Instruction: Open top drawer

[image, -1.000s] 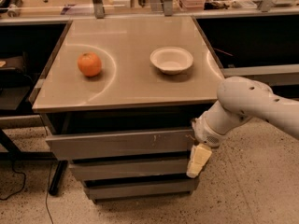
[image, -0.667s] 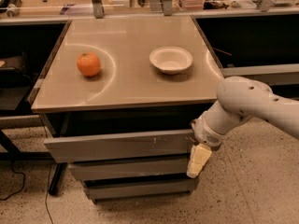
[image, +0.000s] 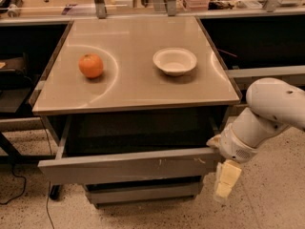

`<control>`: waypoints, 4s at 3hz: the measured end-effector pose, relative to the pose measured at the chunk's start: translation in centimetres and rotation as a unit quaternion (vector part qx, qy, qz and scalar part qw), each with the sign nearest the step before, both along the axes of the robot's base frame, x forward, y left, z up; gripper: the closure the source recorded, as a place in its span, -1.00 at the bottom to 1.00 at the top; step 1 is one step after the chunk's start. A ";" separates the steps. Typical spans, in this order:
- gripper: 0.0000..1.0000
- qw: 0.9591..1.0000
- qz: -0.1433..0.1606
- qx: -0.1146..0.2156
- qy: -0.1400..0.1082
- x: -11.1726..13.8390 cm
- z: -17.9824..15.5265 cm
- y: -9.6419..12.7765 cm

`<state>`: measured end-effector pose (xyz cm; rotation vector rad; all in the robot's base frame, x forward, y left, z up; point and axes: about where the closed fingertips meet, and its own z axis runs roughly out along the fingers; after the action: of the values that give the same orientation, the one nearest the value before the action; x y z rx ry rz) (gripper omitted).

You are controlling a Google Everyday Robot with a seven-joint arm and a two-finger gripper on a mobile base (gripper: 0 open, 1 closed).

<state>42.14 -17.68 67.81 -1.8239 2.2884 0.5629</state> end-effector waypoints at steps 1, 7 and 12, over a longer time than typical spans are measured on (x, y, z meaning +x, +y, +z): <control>-1.00 0.999 0.006 0.014 0.034 -2.8 1.3 -0.8; -1.00 0.998 0.045 0.022 0.038 -2.5 0.9 1.0; -1.00 0.993 0.039 0.021 0.107 -10.0 -0.7 0.6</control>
Offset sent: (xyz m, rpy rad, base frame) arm -0.0720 -0.0171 0.0238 0.0491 0.1934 -0.0086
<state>32.13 -17.05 67.11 -1.9240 2.3232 0.8491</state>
